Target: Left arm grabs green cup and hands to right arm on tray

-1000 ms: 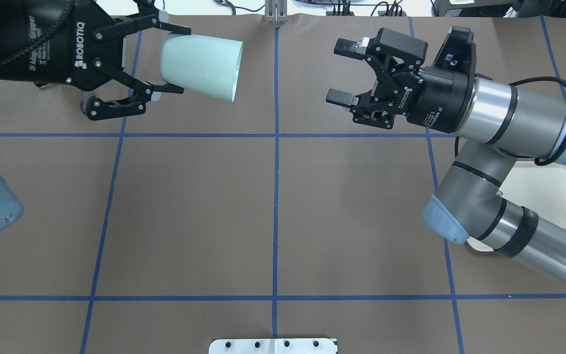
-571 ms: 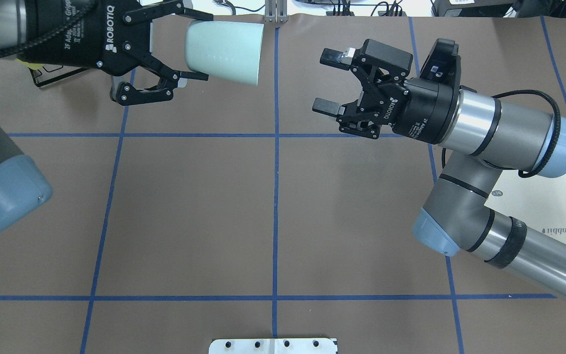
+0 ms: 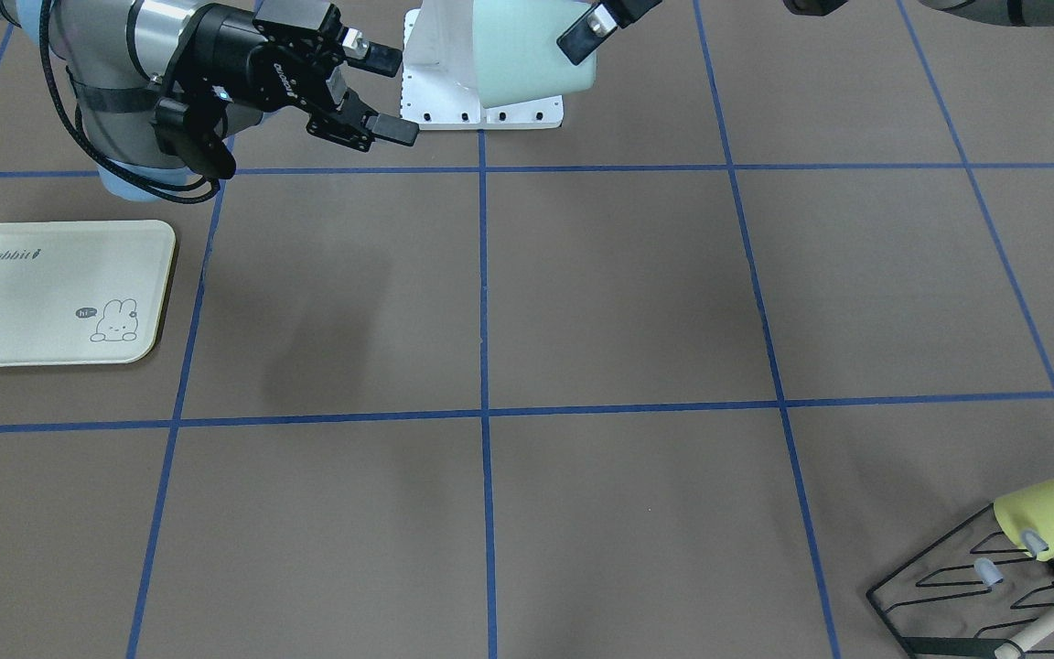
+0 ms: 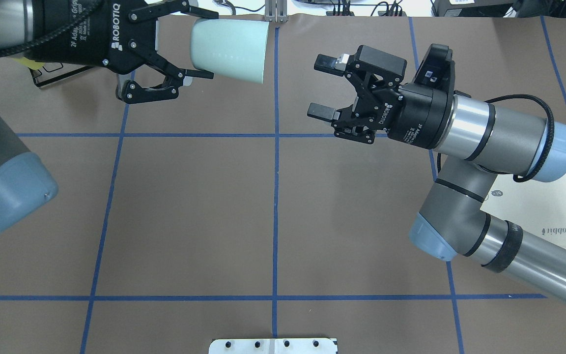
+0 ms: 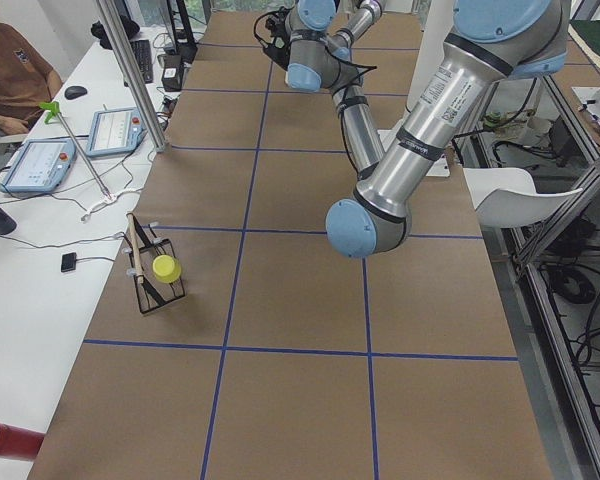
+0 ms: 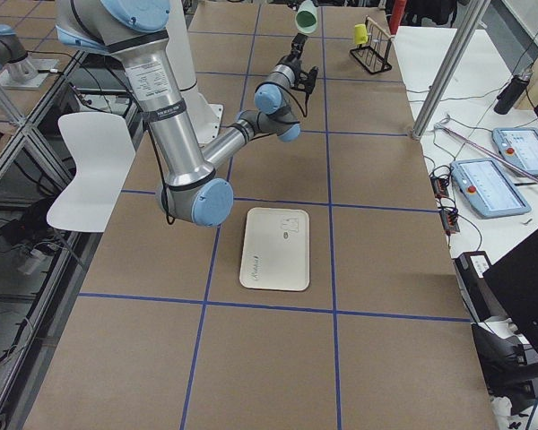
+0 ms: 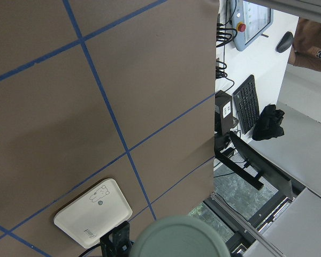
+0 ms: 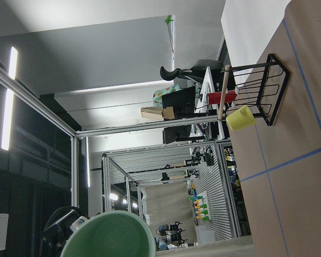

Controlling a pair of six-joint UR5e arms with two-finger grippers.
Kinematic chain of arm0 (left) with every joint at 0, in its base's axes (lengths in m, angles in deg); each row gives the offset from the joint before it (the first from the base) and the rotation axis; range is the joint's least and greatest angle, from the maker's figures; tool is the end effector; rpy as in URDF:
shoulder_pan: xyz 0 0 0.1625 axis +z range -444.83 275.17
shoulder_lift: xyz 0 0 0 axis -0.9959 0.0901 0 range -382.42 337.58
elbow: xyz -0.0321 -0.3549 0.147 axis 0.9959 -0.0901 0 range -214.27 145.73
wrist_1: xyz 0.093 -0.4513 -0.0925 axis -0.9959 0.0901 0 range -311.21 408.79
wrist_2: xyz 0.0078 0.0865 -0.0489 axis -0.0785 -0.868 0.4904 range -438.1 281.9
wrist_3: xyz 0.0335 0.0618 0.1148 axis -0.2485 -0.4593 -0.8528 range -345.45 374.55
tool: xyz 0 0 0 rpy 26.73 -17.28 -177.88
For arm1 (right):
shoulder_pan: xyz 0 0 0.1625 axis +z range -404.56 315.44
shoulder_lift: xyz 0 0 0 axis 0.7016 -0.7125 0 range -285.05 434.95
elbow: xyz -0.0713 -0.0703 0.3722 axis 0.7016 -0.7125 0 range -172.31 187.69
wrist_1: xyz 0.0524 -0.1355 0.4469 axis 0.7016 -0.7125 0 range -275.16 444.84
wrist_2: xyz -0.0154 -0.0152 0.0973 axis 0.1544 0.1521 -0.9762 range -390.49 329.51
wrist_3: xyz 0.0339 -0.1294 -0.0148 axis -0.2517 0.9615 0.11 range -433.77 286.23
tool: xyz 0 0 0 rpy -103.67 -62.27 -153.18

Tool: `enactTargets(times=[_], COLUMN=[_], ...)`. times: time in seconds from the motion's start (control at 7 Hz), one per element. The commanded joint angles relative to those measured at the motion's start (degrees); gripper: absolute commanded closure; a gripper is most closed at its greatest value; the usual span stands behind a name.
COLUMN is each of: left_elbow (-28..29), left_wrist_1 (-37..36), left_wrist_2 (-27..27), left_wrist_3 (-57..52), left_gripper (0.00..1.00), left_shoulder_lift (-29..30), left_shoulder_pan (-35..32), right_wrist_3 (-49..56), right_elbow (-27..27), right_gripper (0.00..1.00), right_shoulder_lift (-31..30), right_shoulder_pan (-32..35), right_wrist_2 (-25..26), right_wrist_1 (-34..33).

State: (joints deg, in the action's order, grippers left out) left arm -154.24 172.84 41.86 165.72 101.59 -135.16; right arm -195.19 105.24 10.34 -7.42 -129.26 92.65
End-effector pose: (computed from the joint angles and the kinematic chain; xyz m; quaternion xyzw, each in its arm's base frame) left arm 0.2778 -0.4384 -0.0379 -0.2377 0.7100 -0.4138 0.5179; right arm -0.3936 -0.4396 0.1033 0.0134 -0.9068 0.1766 0.3825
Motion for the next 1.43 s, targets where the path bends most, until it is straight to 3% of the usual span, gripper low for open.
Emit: enactTargets(times=[0.0,0.29,0.43,0.57,1.29], left_elbow=[0.17,0.18,0.18,0.18,0.09], left_wrist_1=[0.05,0.05,0.05,0.05,0.14], left_wrist_2=[0.01,0.27,0.27,0.36,0.36], left_wrist_3=[-0.08,-0.17,-0.17,-0.26,-0.52], left_gripper=[1.0,1.0,1.0,1.0,1.0], left_shoulder_lift=[0.01,0.01,0.01,-0.08,-0.17], left_shoulder_pan=[0.32,0.32,0.41,0.41,3.4], right_wrist_3=[5.27,6.97,8.2,8.12,8.12], right_elbow=[-0.17,-1.21,-3.92,-6.04,-6.94], right_gripper=[0.07,0.08,0.09,0.09,0.09], right_shoulder_lift=[0.18,1.66,3.5,5.09,6.68], right_shoulder_pan=[-0.75,-0.05,3.61,5.91,6.2], right_wrist_2=[-3.16,-5.63,-12.26,-15.8,-16.89], right_wrist_1=[-0.07,-0.24,-0.33,-0.42,-0.68])
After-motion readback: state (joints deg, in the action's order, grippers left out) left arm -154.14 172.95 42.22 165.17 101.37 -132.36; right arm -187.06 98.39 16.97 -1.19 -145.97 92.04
